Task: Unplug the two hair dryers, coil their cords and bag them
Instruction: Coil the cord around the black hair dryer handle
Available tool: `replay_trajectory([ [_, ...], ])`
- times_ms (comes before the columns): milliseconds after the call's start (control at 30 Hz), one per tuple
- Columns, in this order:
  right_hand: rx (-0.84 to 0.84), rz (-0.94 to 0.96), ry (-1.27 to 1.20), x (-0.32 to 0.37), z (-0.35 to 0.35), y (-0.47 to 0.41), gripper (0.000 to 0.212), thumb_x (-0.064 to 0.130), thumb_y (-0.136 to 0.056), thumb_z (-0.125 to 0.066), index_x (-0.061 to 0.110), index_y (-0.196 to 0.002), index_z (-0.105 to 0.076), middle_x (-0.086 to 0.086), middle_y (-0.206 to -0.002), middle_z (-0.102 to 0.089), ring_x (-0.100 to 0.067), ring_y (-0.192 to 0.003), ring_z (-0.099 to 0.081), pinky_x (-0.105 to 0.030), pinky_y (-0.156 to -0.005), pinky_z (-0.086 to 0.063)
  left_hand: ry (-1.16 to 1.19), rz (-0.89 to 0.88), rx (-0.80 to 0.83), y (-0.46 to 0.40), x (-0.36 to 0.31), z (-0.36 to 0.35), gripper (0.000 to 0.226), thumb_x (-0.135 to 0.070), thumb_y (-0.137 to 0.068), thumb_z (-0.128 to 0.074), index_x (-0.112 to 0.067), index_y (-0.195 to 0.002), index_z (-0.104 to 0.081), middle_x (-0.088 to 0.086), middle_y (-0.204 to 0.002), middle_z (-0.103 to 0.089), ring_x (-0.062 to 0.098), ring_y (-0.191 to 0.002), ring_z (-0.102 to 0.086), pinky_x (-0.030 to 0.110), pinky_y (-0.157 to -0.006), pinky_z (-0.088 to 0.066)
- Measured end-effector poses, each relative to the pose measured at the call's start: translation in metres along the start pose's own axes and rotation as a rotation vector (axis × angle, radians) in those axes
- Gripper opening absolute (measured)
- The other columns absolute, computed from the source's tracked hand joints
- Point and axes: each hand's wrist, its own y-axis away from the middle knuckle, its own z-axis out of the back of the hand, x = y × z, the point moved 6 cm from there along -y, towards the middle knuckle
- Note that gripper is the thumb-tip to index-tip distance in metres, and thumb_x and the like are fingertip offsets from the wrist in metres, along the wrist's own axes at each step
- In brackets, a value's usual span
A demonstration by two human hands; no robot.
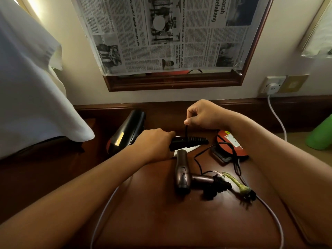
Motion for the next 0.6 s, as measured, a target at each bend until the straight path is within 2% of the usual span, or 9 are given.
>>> replay_trajectory([
  [133,-0.04,-0.006,0.112,0.0,-0.013,0.005,0.016,0.024,-0.088,-0.066,0.013,-0.076,-0.067,0.004,-0.075,-0.06,-0.009,-0.072,-0.057,-0.021,-0.06,-0.042,0.124,0.034,-0.002,-0.005,0.001,-0.021,0.029,-0.043,-0.083,-0.058,-0.026,-0.105,-0.056,-0.002,-0.093,-0.065,0.023,-0.083,-0.063,0.038,-0.071,-0.055],
  [233,-0.078,-0.039,0.134,-0.004,-0.022,0.014,0.018,0.024,-0.089,-0.065,0.012,-0.076,-0.065,0.002,-0.074,-0.059,-0.014,-0.069,-0.056,-0.024,-0.055,-0.042,0.143,0.067,-0.025,-0.01,0.0,-0.033,0.029,-0.046,-0.083,-0.06,-0.026,-0.104,-0.058,-0.003,-0.1,-0.065,0.022,-0.09,-0.063,0.034,-0.066,-0.048],
  [333,-0.135,-0.068,0.129,-0.007,-0.031,0.026,0.018,0.024,-0.09,-0.062,0.014,-0.076,-0.063,0.004,-0.071,-0.056,-0.012,-0.066,-0.053,-0.023,-0.052,-0.038,0.101,0.084,-0.056,-0.011,-0.004,-0.037,0.032,-0.043,-0.087,-0.058,-0.024,-0.113,-0.057,-0.001,-0.109,-0.064,0.023,-0.097,-0.062,0.031,-0.066,-0.039],
  [433,-0.194,-0.116,0.054,-0.01,-0.04,0.04,0.023,0.024,-0.095,-0.054,0.015,-0.074,-0.059,0.002,-0.071,-0.056,-0.013,-0.064,-0.051,-0.025,-0.053,-0.038,0.112,0.114,-0.065,-0.012,-0.006,-0.041,0.034,-0.038,-0.089,-0.055,-0.023,-0.12,-0.056,0.0,-0.117,-0.063,0.023,-0.104,-0.06,0.03,-0.07,-0.037],
  [500,-0.234,-0.155,-0.032,-0.016,-0.047,0.048,0.03,0.022,-0.098,-0.047,0.017,-0.069,-0.052,0.003,-0.069,-0.052,-0.011,-0.062,-0.047,-0.025,-0.054,-0.034,0.116,0.142,-0.037,-0.015,-0.004,-0.047,0.036,-0.041,-0.087,-0.055,-0.024,-0.119,-0.054,0.001,-0.115,-0.063,0.024,-0.102,-0.06,0.032,-0.071,-0.041],
  [600,-0.297,-0.214,-0.16,-0.03,-0.06,0.059,0.026,0.015,-0.097,-0.045,0.016,-0.072,-0.054,0.004,-0.067,-0.051,-0.013,-0.062,-0.046,-0.026,-0.054,-0.033,0.103,0.158,-0.006,-0.017,-0.003,-0.053,0.036,-0.044,-0.084,-0.057,-0.025,-0.114,-0.055,0.002,-0.11,-0.064,0.025,-0.099,-0.06,0.033,-0.067,-0.039],
])
